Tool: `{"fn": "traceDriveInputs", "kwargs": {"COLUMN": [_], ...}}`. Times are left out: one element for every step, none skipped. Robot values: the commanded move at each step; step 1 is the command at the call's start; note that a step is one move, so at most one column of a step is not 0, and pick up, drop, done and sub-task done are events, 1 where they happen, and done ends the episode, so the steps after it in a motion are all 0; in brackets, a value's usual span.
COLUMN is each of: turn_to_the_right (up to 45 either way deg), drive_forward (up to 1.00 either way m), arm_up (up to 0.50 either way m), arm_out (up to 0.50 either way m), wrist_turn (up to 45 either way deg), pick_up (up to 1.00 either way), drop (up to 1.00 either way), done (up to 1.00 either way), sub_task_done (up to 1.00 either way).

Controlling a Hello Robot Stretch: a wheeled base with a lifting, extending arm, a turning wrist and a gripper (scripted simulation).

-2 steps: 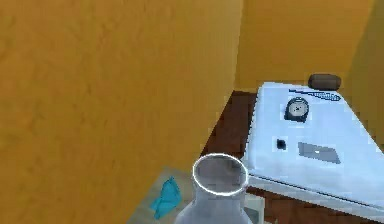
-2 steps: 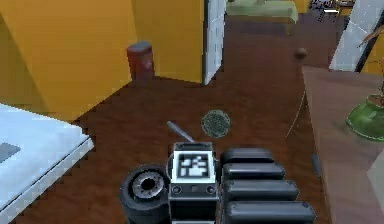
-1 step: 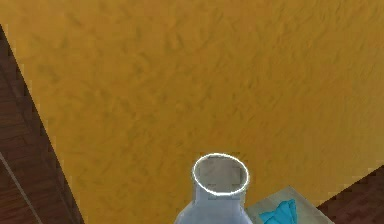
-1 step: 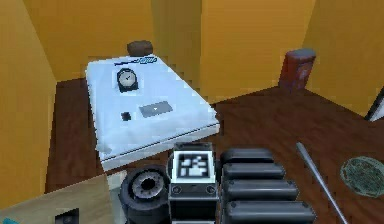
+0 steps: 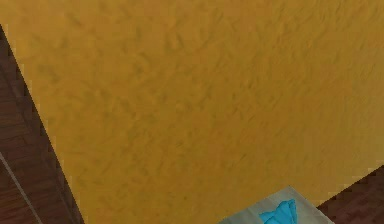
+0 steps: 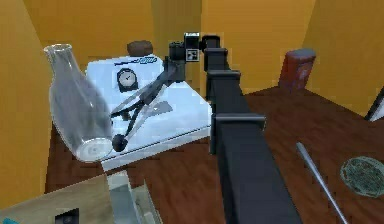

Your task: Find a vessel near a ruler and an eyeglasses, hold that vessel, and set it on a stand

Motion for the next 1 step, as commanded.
{"fn": "traceDriveInputs", "kwargs": {"turn_to_the_right": [0.0], "drive_forward": [0.00], "arm_up": [0.00], "arm_out": [0.00], "wrist_turn": [39.0], "pick_up": [0.00], "drop": [0.00], "done": [0.00], "sub_task_done": [0.00]}}
